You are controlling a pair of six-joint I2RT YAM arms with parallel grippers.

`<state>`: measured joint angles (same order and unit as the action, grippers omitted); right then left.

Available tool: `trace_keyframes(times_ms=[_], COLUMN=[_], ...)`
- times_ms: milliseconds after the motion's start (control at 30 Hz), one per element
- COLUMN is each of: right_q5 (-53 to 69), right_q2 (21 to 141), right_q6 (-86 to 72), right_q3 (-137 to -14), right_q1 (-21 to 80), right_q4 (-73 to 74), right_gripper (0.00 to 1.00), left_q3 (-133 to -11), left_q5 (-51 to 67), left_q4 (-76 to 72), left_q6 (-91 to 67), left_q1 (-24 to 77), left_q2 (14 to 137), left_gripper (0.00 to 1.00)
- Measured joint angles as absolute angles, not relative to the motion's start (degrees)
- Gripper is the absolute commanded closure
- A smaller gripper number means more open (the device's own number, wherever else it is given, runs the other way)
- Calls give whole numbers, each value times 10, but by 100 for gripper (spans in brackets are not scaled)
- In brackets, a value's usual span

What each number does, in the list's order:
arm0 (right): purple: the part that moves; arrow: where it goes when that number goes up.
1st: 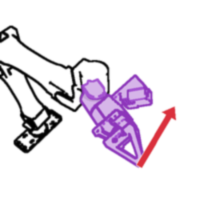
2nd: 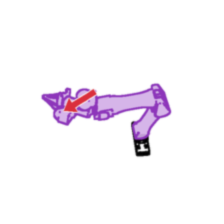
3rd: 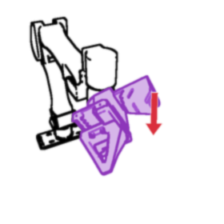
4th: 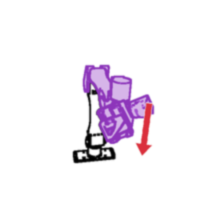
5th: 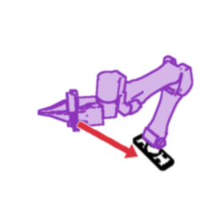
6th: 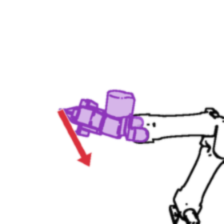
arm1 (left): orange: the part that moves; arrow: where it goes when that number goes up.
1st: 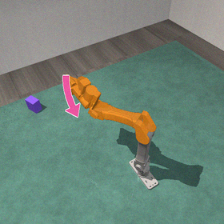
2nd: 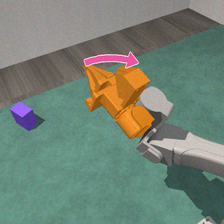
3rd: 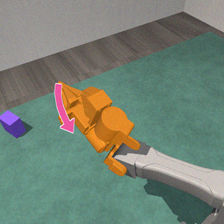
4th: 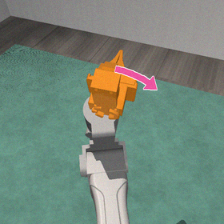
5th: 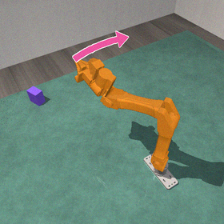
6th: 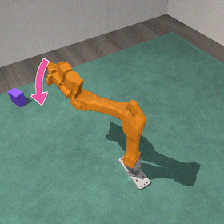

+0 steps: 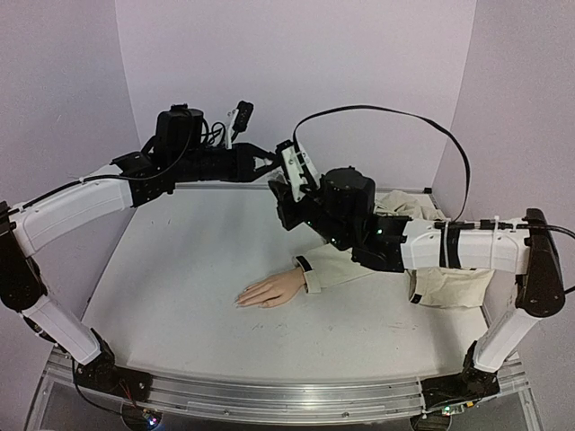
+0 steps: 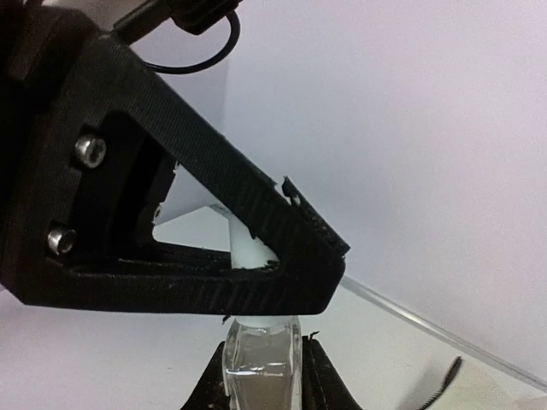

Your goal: Paint the nails

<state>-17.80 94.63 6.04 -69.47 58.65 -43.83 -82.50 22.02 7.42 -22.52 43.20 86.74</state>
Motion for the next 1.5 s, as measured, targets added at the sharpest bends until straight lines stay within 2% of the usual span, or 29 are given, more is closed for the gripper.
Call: trace_keyframes(times_ms=[100,167,200,233,300,333,367,433,533,800,1000,1200,1500], right_q5=[-268,-282,-283,-282,-270,-256,-234,-176,-73,295,517,596,611], right_q2=[952,956,957,957,957,956,954,943,918,892,961,995,999], right_q6=[119,136,142,146,147,145,141,129,95,-72,-176,-246,-284], right_q3=[-695,-695,-695,-693,-688,-684,-680,-667,-641,-630,-691,-695,-695], right_q1=[610,613,613,612,609,606,599,579,536,371,366,371,371], right_q4=[-459,-468,-470,-471,-479,-482,-485,-486,-485,-496,-520,-559,-598], right_gripper=[100,100,100,100,100,100,100,100,100,100,100,100,100], left_q3=[-826,-827,-828,-828,-828,-828,-828,-827,-827,-815,-815,-815,-815], left_q5=[222,222,222,222,222,222,225,233,247,299,342,365,374], left_q4=[65,64,64,63,65,67,71,81,87,86,72,63,57], left_q6=[-230,-232,-234,-236,-238,-240,-239,-241,-250,-255,-255,-258,-260], left_q1=[437,437,437,437,437,436,435,435,431,411,417,422,430], left_q2=[868,870,871,872,872,872,872,872,872,869,869,869,877], left_gripper=[100,100,96,89,64,48,39,30,25,25,31,49,73])
